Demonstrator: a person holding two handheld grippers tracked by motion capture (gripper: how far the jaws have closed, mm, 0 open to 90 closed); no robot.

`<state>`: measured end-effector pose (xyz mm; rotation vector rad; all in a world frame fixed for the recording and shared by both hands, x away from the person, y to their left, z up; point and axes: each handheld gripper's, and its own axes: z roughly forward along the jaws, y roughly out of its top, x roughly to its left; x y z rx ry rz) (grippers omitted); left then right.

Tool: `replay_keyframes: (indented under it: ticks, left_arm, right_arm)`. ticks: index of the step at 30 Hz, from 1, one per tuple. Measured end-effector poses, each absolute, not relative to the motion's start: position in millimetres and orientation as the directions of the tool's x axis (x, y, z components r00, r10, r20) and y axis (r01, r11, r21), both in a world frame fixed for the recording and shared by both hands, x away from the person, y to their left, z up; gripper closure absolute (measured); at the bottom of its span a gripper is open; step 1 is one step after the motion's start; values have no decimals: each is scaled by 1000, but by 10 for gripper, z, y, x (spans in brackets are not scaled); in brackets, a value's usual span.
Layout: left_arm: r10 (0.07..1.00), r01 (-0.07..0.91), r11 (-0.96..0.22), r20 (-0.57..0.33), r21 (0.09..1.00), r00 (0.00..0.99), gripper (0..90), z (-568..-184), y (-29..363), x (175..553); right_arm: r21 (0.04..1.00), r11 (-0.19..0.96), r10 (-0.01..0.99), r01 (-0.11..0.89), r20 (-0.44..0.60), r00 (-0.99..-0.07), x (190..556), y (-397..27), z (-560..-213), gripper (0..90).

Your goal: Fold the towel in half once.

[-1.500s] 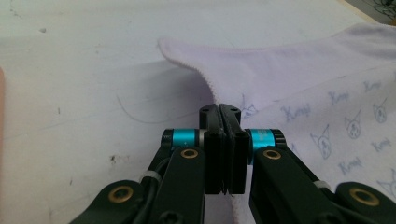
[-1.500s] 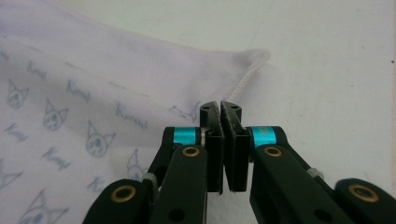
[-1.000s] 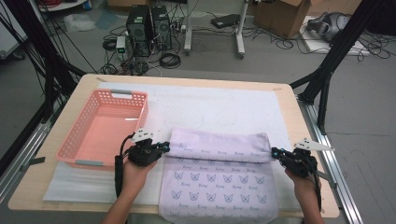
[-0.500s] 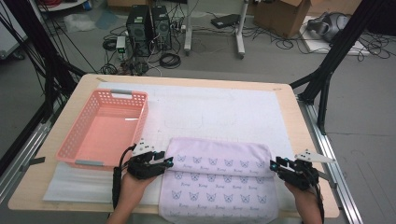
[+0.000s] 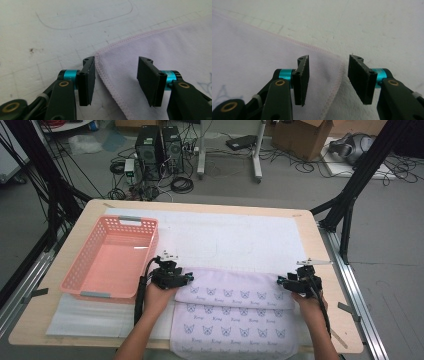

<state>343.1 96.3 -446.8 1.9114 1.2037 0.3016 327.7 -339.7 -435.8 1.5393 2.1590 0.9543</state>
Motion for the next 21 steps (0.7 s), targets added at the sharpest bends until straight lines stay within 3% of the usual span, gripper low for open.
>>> replay_keyframes:
  ticks: [3, 6, 8, 21]
  left_arm:
    - [842, 612, -213, -175, 762, 511, 565, -4473, 950, 3423]
    - [855, 589, -232, -126, 774, 503, 730, -4487, 951, 3397]
    - [851, 597, -217, -150, 772, 504, 844, -4491, 975, 3390]
    - [799, 510, -125, -219, 851, 560, 862, -4253, 1152, 3021]
  right_arm:
    - [677, 211, 925, 705, 95, -368, 3316, -3381, -4387, 559]
    - [677, 228, 929, 700, 65, -366, 3312, -3379, -4386, 702]
    - [679, 226, 919, 698, 89, -384, 3306, -3405, -4386, 830]
    - [775, 245, 889, 583, 60, -453, 2894, -3479, -4172, 855]
